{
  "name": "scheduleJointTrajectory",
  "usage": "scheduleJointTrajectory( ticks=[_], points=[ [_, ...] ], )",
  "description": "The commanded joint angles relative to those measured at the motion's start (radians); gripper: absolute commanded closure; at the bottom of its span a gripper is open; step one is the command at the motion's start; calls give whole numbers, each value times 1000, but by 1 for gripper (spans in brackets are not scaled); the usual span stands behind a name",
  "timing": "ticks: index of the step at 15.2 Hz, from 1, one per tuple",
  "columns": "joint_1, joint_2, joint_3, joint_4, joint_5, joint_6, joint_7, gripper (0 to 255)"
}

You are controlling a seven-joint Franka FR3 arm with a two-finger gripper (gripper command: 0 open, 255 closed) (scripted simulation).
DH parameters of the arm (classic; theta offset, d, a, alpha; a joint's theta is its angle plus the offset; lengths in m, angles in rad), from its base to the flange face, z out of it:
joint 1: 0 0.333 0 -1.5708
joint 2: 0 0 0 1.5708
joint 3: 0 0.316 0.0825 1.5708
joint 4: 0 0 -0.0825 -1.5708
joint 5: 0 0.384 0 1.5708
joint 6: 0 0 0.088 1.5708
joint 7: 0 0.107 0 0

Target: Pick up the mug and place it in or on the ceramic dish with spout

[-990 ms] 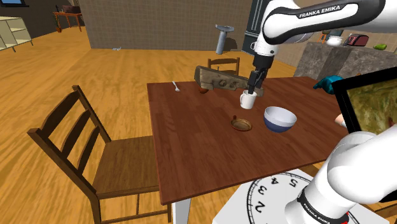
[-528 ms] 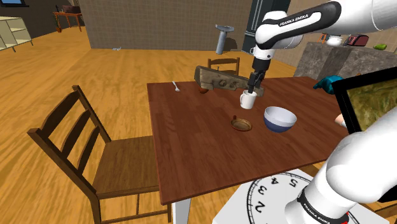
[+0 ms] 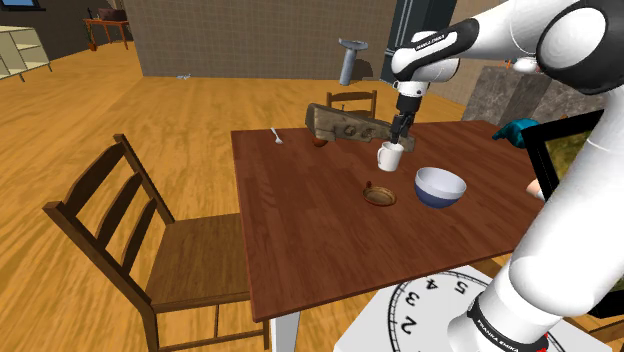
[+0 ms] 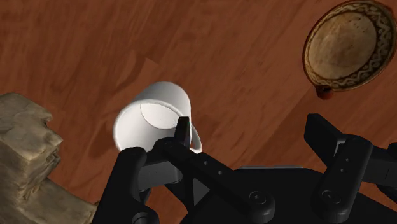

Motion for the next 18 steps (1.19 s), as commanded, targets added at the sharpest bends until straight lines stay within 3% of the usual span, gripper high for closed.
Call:
scheduleJointTrajectory(
  ticks=[1,10,18],
  points=[
    [-22,89,-13,71,42,3,-51,0],
    [-193,479,-2,495,202,-93,-213,0],
    [-198,517,9,445,219,-10,-227,0]
  ],
)
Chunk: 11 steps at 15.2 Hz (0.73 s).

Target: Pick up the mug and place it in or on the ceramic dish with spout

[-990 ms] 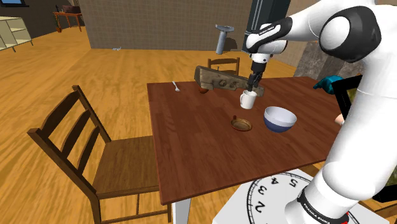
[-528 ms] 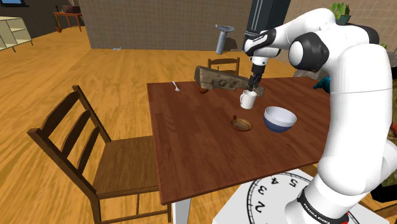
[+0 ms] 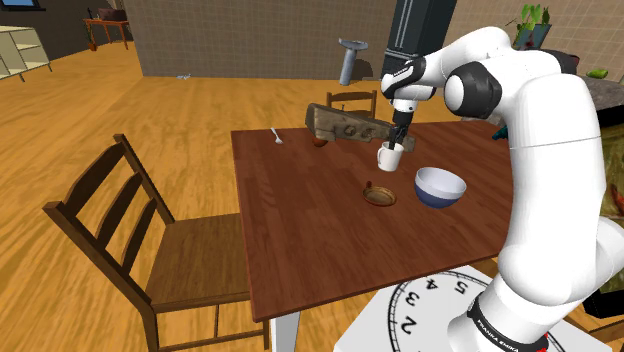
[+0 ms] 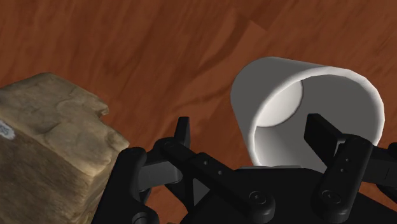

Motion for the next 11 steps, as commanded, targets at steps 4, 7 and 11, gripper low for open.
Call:
scheduleJointTrajectory(
  ticks=[4,7,11],
  points=[
    [1,6,2,-12,3,18,-2,0],
    [1,6,2,-12,3,18,-2,0],
    [1,6,2,-12,3,18,-2,255]
  ],
)
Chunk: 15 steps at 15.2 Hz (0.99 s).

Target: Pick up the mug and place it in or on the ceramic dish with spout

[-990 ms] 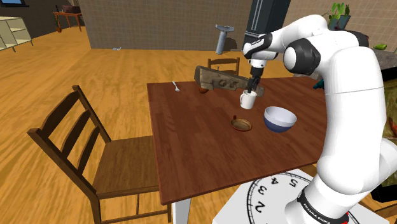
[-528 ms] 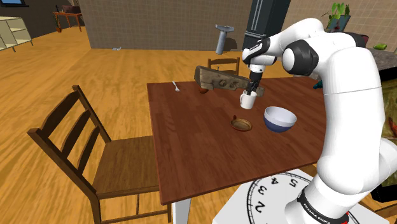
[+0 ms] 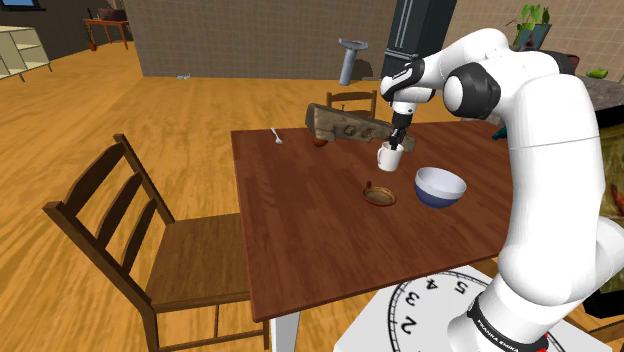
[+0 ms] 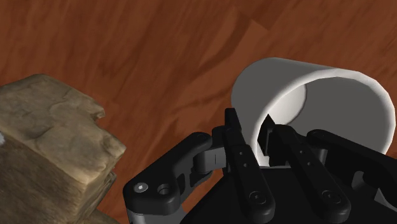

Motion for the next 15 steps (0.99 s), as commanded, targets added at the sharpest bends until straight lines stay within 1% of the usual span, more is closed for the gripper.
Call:
scheduleJointTrajectory(
  ticks=[1,7,15],
  points=[
    [0,0,0,0,0,0,0,255],
    [0,0,0,0,0,0,0,255],
    [0,-34,-10,58,-17,-88,11,255]
  ],
)
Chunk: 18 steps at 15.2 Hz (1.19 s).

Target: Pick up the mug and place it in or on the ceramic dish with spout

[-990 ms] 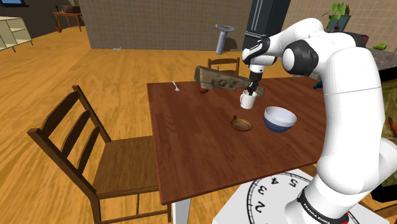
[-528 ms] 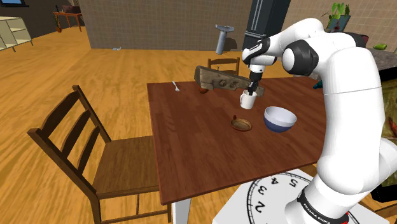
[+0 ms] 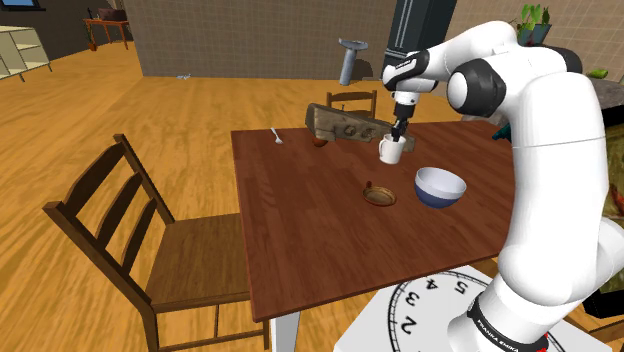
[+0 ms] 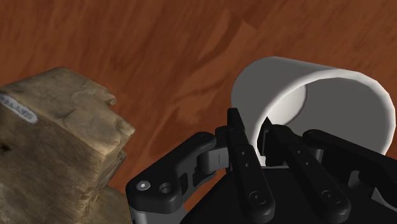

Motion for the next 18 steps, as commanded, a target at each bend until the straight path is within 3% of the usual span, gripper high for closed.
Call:
scheduleJointTrajectory(
  ticks=[1,15,18],
  points=[
    [-2,-7,-3,18,-4,-24,1,255],
    [-18,-29,-12,176,-18,-200,15,255],
    [62,-165,-21,-17,-66,-135,58,255]
  ],
)
